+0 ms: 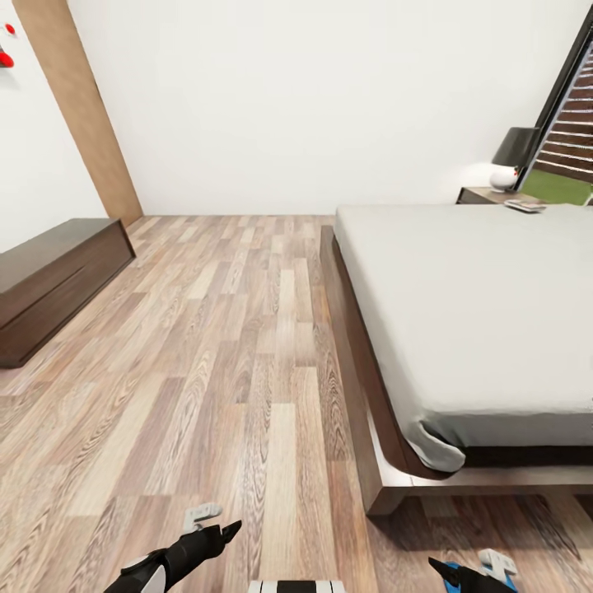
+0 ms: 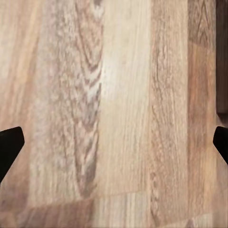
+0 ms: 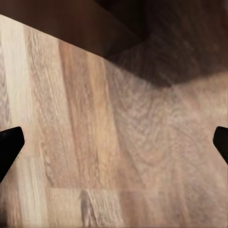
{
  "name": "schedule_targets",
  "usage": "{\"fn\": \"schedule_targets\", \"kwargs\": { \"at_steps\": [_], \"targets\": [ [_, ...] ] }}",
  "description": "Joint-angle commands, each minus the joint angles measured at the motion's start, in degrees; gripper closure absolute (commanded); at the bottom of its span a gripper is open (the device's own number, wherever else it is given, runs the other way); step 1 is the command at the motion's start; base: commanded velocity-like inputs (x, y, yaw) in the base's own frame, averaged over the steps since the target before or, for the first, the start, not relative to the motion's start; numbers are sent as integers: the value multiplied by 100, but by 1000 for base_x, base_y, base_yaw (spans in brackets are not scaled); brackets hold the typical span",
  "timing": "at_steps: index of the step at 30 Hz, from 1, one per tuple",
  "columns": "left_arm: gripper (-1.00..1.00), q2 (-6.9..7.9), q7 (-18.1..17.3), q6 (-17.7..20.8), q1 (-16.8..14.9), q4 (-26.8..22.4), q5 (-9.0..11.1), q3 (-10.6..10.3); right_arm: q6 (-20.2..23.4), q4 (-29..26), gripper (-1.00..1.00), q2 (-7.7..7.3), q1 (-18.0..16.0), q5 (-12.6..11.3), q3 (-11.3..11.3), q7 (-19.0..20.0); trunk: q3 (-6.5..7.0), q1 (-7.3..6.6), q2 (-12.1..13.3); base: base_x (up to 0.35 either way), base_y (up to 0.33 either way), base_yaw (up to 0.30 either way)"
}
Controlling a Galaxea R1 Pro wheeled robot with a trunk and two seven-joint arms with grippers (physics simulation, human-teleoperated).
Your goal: In the bedroom, move the book from the bed onto either nightstand, and place the two sandals side by side next to the bed.
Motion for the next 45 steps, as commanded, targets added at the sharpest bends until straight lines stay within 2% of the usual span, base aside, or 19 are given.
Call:
{"fn": "schedule_targets", "kwargs": {
  "at_steps": [1, 10, 14, 15, 18, 19, 22, 23, 29, 33, 34, 40, 45],
  "targets": [
    [-100, 2, -21, 39, -1, -2, 52, -1, 36, -1, -100, 0, -4, 7, -34, 30, 19, -3, 0, 0, 0, 0],
    [-100, 2, -28, 38, -1, -2, 52, 0, 48, -1, -100, 11, -2, -1, -34, 26, 218, -27, 12, 0, 0, 0],
    [-100, -11, -29, 38, -1, 4, 53, -6, 50, 9, -100, 192, -3, 4, -29, 20, 298, -78, 100, 0, 0, 0],
    [-100, -19, -29, 38, -1, 36, 58, -7, 46, 17, -100, 250, -2, 87, -27, 23, 316, -100, 140, 0, 0, 0],
    [-100, -23, -29, 24, -1, 223, 51, -12, 45, 39, -100, 300, -3, 423, -31, 20, 369, -166, 261, 0, 0, 0],
    [-100, -45, -25, -44, -1, 372, 49, -55, 44, 47, -100, 377, -4, 843, -33, 21, 387, -188, 301, 0, 0, 0],
    [-100, -229, -22, -173, -1, 477, 45, -191, 44, 51, -100, 529, -1, 1417, -38, 18, 441, -254, 421, 0, 0, 0],
    [-100, -265, -21, -192, -1, 506, 28, -244, 44, 48, -100, 552, 0, 1492, -40, 17, 459, -276, 461, 0, 0, 0],
    [-100, -321, -3, -258, -1, 575, -72, -358, 44, 44, -100, 589, -1, 1607, -49, 16, 567, -408, 702, 0, 0, 0],
    [-100, -329, 261, -270, -1, 630, -80, -373, 44, 40, -100, 587, -4, 1614, -58, 10, 639, -496, 862, 0, 0, 0],
    [-100, -332, 375, -361, -1, 790, -92, -376, 44, 35, -100, 581, -4, 1614, -60, 12, 657, -518, 902, 0, 0, 0],
    [-100, -337, 414, -715, -1, 944, -91, -379, 41, 27, -100, 582, -1, 1614, -60, 16, 764, -649, 1143, 0, 0, 0],
    [-100, -355, 419, -793, -1, 1033, -91, -385, 43, 31, -100, 584, -2, 1611, -60, 16, 854, -759, 1344, 0, 0, 0]
  ]
}}
